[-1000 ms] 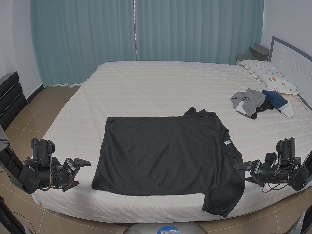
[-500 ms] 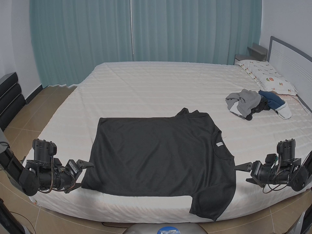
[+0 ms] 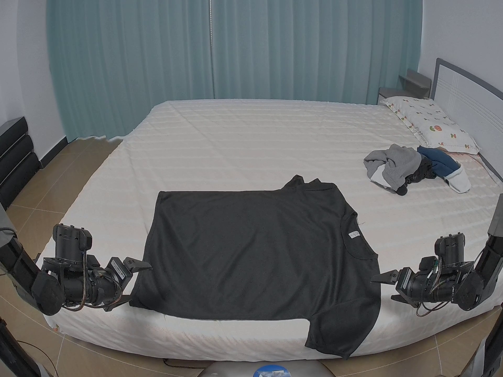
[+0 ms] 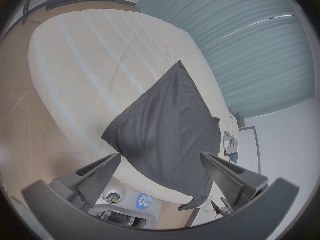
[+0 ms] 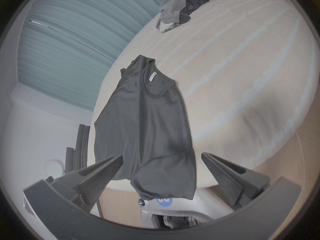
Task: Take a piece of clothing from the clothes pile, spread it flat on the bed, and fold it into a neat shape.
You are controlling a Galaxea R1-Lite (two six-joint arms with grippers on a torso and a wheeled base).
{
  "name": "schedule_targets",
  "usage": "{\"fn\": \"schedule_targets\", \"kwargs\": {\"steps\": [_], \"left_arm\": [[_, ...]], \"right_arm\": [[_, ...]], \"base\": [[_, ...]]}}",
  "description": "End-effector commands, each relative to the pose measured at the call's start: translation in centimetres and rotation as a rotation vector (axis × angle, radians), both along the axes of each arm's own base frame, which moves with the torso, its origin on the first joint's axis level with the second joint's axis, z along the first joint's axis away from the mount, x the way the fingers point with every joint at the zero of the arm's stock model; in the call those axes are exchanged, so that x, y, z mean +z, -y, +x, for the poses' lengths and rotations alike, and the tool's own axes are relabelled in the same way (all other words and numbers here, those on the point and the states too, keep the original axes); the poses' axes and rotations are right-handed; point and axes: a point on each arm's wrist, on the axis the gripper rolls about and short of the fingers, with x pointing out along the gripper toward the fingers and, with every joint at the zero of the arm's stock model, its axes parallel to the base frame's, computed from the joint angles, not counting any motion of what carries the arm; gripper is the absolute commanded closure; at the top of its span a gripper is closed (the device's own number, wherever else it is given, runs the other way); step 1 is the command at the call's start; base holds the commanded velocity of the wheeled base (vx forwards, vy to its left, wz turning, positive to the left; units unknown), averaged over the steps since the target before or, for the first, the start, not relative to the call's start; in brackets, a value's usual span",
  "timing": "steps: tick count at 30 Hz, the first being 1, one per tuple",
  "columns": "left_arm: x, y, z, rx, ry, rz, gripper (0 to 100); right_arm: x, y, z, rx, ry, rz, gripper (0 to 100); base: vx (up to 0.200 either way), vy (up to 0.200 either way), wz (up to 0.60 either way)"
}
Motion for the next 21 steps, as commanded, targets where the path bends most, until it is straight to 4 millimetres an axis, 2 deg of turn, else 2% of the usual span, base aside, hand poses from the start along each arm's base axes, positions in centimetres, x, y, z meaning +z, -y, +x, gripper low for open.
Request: {"fn": "schedule_targets", "kwargs": {"steps": [1, 6, 16, 19, 20, 21], "left_arm": [[-0.7, -0.1, 0.3, 0.004, -0.025, 0.001, 0], [-0.8, -0.1, 0.4, 0.004, -0.030, 0.002, 0], [-0.7, -0.1, 0.4, 0.006, -0.027, 0.002, 0], [-0.7, -0.1, 0.5, 0.009, -0.024, 0.001, 0], [-0.7, -0.2, 0.5, 0.010, -0.024, 0.001, 0], [-0.6, -0.2, 0.5, 0.010, -0.022, 0.001, 0]], "right_arm": [[-3.1, -0.1, 0.7, -0.015, -0.054, -0.006, 0], [-3.7, 0.1, 1.3, -0.049, -0.054, -0.014, 0], [-3.6, -0.1, 2.5, -0.088, -0.045, 0.035, 0], [-4.3, -0.2, 2.5, -0.090, -0.066, 0.032, 0], [-4.3, -0.2, 2.6, -0.091, -0.064, 0.031, 100], [-4.3, -0.1, 2.5, -0.092, -0.066, 0.031, 100]], "base": [[0.000, 0.000, 0.00], [0.000, 0.000, 0.00], [0.000, 0.000, 0.00], [0.000, 0.000, 0.00], [0.000, 0.000, 0.00], [0.000, 0.000, 0.00]]}}
